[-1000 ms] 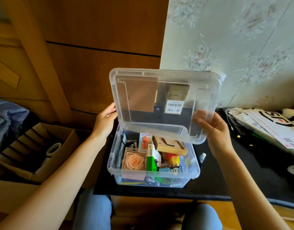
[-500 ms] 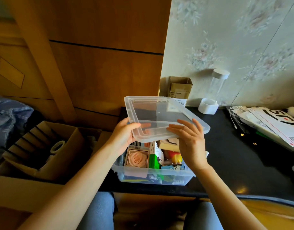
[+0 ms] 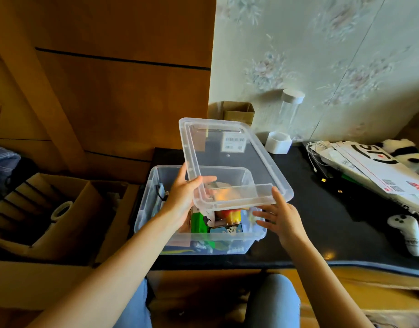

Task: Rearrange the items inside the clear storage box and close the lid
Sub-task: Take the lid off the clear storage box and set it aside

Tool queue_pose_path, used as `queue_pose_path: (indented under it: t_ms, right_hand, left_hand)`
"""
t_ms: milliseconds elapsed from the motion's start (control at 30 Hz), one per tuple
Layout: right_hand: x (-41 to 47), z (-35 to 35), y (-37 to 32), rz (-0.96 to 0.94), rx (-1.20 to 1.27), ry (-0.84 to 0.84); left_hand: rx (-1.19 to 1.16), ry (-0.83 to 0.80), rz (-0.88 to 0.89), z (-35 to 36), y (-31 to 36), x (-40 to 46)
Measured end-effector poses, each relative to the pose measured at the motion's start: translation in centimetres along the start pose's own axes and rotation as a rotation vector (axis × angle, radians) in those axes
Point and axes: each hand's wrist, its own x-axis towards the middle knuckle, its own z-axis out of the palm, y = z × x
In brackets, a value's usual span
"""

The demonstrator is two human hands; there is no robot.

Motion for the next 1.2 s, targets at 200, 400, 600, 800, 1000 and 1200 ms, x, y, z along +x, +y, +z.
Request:
queue_pose_path:
  t_ms: [200, 400, 600, 800, 1000, 1200]
  right_hand:
    - [0.0, -6.1, 0.1, 0.230, 0.302, 0.071]
    - [0.1, -14.1, 1.4, 0.158, 0.560, 0.263]
    - [0.1, -20.3, 4.1, 0.152, 0.607, 0.319]
    - [0.6, -23.7, 6.4, 0.213, 0.577, 0.393]
    - [1.2, -24.7, 8.4, 0.283, 0.508, 0.399]
    - [2.4, -24.9, 9.8, 0.348, 0.326, 0.467]
  left_hand:
    - [0.097, -0.082, -0.043, 7.2, -2.8, 0.9]
    - [0.199, -0.251, -0.200, 14.3, -5.6, 1.2]
    - [0.432, -0.325, -0.246, 19.9, -11.1, 1.6]
    - [0.547, -0.347, -0.335, 22.0, -16.4, 1.9]
    - [0.581, -0.313, -0.409, 21.4, -20.1, 1.6]
    - [0.560, -0.267, -0.439, 20.7, -21.9, 1.5]
